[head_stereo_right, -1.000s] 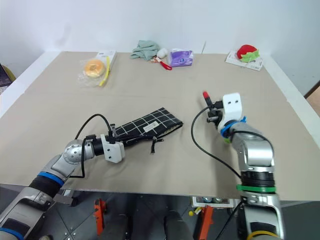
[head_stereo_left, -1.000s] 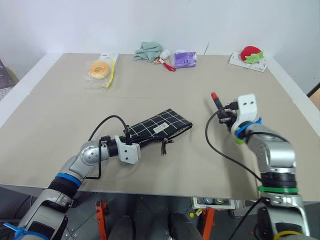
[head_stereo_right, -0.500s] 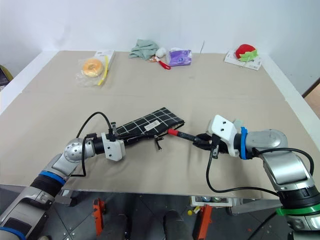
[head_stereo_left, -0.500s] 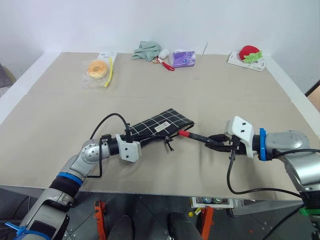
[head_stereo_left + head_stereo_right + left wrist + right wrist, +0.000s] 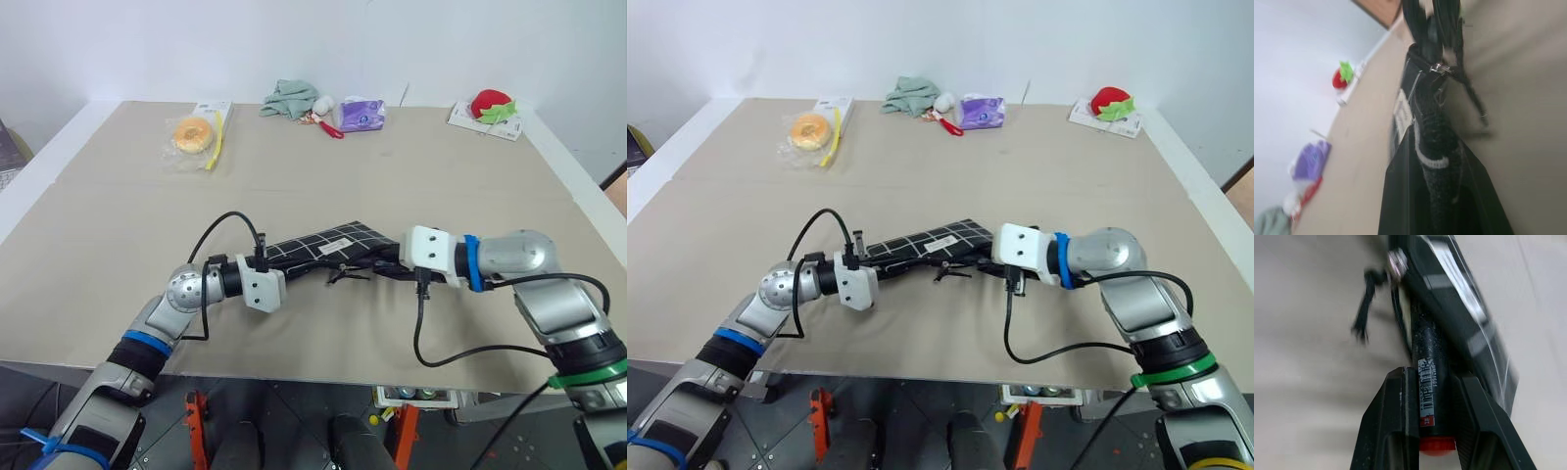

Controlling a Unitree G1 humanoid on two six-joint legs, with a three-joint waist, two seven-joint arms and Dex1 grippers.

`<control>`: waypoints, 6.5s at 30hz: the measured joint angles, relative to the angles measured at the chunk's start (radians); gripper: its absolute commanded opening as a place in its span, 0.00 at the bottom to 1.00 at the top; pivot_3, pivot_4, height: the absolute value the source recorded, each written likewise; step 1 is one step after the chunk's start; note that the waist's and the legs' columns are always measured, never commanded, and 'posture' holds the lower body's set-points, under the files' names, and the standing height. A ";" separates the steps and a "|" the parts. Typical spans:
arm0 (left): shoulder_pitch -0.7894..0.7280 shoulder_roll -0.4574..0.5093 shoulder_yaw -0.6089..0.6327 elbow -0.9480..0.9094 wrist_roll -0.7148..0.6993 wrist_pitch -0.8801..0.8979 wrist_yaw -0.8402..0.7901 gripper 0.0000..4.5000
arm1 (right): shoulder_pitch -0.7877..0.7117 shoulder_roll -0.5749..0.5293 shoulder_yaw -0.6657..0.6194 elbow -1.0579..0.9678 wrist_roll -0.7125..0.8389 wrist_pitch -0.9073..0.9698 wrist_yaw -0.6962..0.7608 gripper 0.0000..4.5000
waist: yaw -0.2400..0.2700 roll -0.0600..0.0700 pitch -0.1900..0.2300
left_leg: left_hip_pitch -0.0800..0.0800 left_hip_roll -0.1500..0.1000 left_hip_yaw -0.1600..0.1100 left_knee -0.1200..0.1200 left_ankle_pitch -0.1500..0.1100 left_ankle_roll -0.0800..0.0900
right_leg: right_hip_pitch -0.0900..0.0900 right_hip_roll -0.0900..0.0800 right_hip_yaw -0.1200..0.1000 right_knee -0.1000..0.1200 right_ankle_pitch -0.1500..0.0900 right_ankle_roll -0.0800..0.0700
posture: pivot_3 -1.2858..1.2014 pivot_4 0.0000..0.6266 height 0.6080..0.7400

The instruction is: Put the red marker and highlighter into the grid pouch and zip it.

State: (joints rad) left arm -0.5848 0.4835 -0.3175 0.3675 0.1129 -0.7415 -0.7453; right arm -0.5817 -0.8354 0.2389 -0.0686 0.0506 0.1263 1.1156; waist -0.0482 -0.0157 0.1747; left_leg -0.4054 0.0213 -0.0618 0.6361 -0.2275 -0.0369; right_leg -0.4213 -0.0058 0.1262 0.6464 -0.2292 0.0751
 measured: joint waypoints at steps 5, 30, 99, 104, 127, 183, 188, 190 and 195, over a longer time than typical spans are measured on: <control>-0.001 -0.023 -0.001 -0.006 -0.017 0.033 -0.034 0.00 | -0.052 0.031 0.037 0.022 -0.048 -0.070 0.022 0.13 | 0.000 0.000 0.000 | 0.000 0.000 0.000 0.000 0.000 0.000 | 0.000 0.000 0.000 0.000 0.001 -0.001 | 0.52 0.24 0.95; 0.065 -0.033 0.026 -0.104 -0.085 0.203 -0.057 0.00 | 0.053 0.330 -0.553 -0.051 0.082 0.737 -0.856 1.00 | 0.000 0.001 -0.001 | 0.000 0.000 -0.004 0.000 0.003 0.001 | 0.000 0.001 -0.001 0.004 0.004 -0.005 | 0.52 0.24 0.95; 0.037 -0.071 0.032 -0.071 -0.094 0.197 -0.094 0.00 | -0.124 0.060 0.068 0.055 -0.049 0.003 0.066 0.25 | 0.000 0.005 0.000 | 0.001 -0.001 -0.006 0.002 0.003 0.005 | 0.003 0.001 -0.004 0.002 0.002 -0.002 | 0.52 0.24 0.95; 0.037 -0.070 0.042 -0.071 -0.094 0.200 -0.093 0.00 | -0.132 0.091 0.067 0.063 -0.062 0.004 0.069 0.52 | 0.000 0.005 0.000 | 0.001 0.000 -0.006 0.001 0.003 0.005 | 0.003 0.001 -0.004 0.002 0.005 -0.007 | 0.52 0.24 0.95; 0.037 -0.087 0.043 -0.074 -0.095 0.215 -0.092 0.00 | 0.030 0.043 -0.133 -0.189 0.282 0.386 0.060 0.99 | 0.000 0.005 0.000 | 0.001 0.000 -0.007 0.002 0.004 0.005 | 0.003 0.002 -0.005 0.003 0.004 -0.003 | 0.52 0.24 0.95; 0.064 -0.065 0.042 -0.148 -0.247 0.400 -0.238 0.15 | 0.020 -0.113 -0.328 0.206 0.332 0.325 0.078 0.53 | -0.001 0.005 0.000 | 0.002 0.000 -0.007 0.002 0.004 0.005 | 0.004 0.002 -0.004 0.003 0.004 -0.002 | 0.52 0.24 0.95; 0.092 -0.028 0.045 -0.239 -0.383 0.647 -0.344 0.64 | 0.040 -0.112 -0.365 0.187 0.385 0.394 0.073 1.00 | -0.001 0.005 0.000 | 0.002 0.000 -0.006 0.002 0.004 0.005 | 0.004 0.002 -0.004 0.003 0.003 -0.002 | 0.52 0.24 0.95; 0.106 -0.021 0.049 -0.292 -0.450 0.774 -0.371 0.84 | 0.040 -0.107 -0.384 0.182 0.403 0.414 0.054 1.00 | -0.002 0.005 0.000 | 0.002 0.000 -0.007 0.002 0.004 0.005 | 0.004 0.002 -0.004 0.003 0.003 -0.002 | 0.52 0.24 0.95; 0.125 -0.019 0.105 -0.384 -0.573 0.986 -0.357 0.98 | 0.062 -0.105 -0.396 0.187 0.392 0.412 0.004 1.00 | -0.001 0.005 0.000 | 0.002 0.000 -0.007 0.002 0.004 0.005 | 0.004 0.002 -0.005 0.003 0.003 -0.002 | 0.52 0.24 0.95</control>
State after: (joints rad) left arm -0.4602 0.4649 -0.2124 -0.0166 -0.4602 0.2449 -1.1023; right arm -0.5197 -0.9404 -0.1572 0.1187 0.4421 0.5378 1.1201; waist -0.0493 -0.0105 0.1749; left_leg -0.4035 0.0216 -0.0684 0.6384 -0.2233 -0.0320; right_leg -0.4175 -0.0036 0.1216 0.6498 -0.2258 0.0729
